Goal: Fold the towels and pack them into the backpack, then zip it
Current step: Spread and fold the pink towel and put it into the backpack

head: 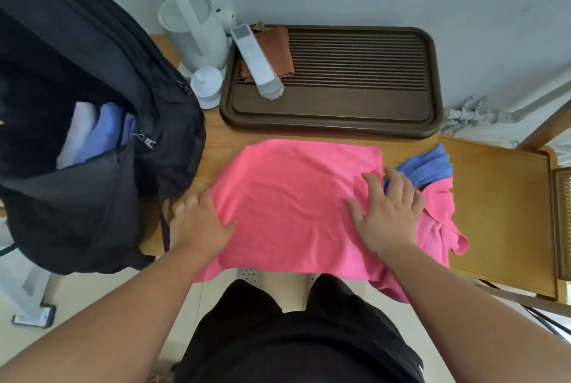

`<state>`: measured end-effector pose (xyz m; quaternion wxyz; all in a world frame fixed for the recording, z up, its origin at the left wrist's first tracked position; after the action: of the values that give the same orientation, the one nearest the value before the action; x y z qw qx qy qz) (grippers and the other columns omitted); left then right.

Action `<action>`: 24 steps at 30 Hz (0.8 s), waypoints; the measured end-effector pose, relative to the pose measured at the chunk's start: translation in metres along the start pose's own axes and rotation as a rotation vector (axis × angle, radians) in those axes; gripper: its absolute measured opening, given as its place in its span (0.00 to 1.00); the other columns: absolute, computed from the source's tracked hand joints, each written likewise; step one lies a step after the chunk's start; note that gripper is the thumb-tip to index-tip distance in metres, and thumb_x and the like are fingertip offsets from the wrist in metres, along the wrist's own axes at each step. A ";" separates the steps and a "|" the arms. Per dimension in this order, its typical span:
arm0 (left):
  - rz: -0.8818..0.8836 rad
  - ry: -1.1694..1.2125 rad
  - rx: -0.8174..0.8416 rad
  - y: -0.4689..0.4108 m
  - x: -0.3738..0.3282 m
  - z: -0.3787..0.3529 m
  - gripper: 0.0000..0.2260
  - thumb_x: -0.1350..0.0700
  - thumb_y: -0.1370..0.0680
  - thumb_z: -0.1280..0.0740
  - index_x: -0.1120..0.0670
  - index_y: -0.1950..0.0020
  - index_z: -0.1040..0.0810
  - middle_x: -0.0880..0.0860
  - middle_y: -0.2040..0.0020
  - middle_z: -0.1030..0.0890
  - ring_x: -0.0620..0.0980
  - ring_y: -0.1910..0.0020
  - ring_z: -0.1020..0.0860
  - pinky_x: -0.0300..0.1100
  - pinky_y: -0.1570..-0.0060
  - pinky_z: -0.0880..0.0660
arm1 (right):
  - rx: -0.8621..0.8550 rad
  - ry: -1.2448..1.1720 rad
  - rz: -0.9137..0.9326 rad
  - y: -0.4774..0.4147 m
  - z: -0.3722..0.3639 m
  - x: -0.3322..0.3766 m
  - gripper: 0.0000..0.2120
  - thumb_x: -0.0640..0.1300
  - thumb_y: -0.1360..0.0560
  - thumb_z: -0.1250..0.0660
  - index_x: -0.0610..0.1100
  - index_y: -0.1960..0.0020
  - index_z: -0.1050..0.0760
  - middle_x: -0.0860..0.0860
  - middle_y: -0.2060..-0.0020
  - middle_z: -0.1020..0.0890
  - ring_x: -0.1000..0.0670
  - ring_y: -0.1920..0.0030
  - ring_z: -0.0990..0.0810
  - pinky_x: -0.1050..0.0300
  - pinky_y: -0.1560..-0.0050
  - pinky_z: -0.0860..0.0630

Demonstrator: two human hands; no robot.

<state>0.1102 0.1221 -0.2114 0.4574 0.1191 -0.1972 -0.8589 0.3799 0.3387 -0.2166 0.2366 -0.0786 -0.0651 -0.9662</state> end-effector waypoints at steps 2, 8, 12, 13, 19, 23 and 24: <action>0.003 0.016 0.037 -0.006 0.008 -0.002 0.41 0.37 0.28 0.31 0.55 0.23 0.40 0.57 0.29 0.32 0.62 0.29 0.34 0.55 0.35 0.30 | 0.093 -0.013 -0.167 0.003 -0.006 0.006 0.32 0.68 0.24 0.42 0.56 0.25 0.40 0.45 0.22 0.44 0.40 0.21 0.51 0.28 0.28 0.53; -0.030 0.086 0.093 -0.022 0.015 -0.002 0.21 0.46 0.27 0.32 0.56 0.39 0.26 0.59 0.40 0.23 0.62 0.41 0.24 0.52 0.46 0.25 | 0.139 -0.083 -0.087 0.019 -0.001 0.041 0.32 0.68 0.23 0.44 0.59 0.22 0.44 0.48 0.19 0.52 0.41 0.20 0.60 0.31 0.25 0.58; -0.046 0.281 0.177 -0.026 0.010 0.001 0.08 0.54 0.26 0.33 0.53 0.64 0.27 0.58 0.55 0.18 0.60 0.56 0.22 0.44 0.60 0.31 | 0.509 0.062 0.271 0.027 -0.017 0.101 0.35 0.69 0.24 0.43 0.64 0.21 0.52 0.52 0.19 0.60 0.39 0.20 0.62 0.32 0.25 0.52; -0.042 0.333 0.200 -0.026 0.010 0.001 0.09 0.54 0.26 0.32 0.54 0.66 0.26 0.57 0.58 0.18 0.59 0.58 0.22 0.44 0.62 0.31 | 0.588 0.070 0.291 0.030 -0.024 0.111 0.37 0.68 0.24 0.42 0.64 0.21 0.54 0.52 0.19 0.62 0.38 0.20 0.62 0.31 0.25 0.52; -0.015 0.658 0.162 -0.026 0.016 0.006 0.14 0.56 0.22 0.39 0.58 0.66 0.24 0.53 0.66 0.23 0.56 0.61 0.25 0.47 0.62 0.31 | 0.797 0.174 0.322 0.047 -0.050 0.130 0.37 0.68 0.23 0.44 0.66 0.21 0.61 0.51 0.22 0.71 0.32 0.25 0.72 0.23 0.28 0.54; 0.011 0.483 0.067 -0.025 0.032 -0.004 0.06 0.58 0.24 0.35 0.52 0.50 0.20 0.51 0.51 0.18 0.54 0.52 0.22 0.45 0.54 0.26 | 0.793 0.232 0.355 0.046 -0.050 0.131 0.37 0.69 0.22 0.45 0.66 0.22 0.64 0.50 0.23 0.73 0.30 0.25 0.71 0.22 0.28 0.50; -0.020 0.394 0.078 -0.025 0.031 -0.009 0.08 0.55 0.25 0.33 0.52 0.46 0.20 0.53 0.48 0.19 0.55 0.49 0.22 0.46 0.52 0.25 | 0.796 0.245 0.357 0.046 -0.049 0.130 0.38 0.69 0.22 0.45 0.66 0.22 0.64 0.50 0.23 0.73 0.30 0.25 0.70 0.23 0.28 0.49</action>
<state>0.0775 0.1068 -0.2315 0.4735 0.3045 -0.1356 -0.8153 0.2812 0.2318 -0.2372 0.4170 0.1236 -0.3887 -0.8122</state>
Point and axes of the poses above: each hand's wrist, its own y-axis away from the middle knuckle, its own z-axis out of the back of the hand, x = y × z, the point moved 4 cm from there along -y, towards the middle knuckle
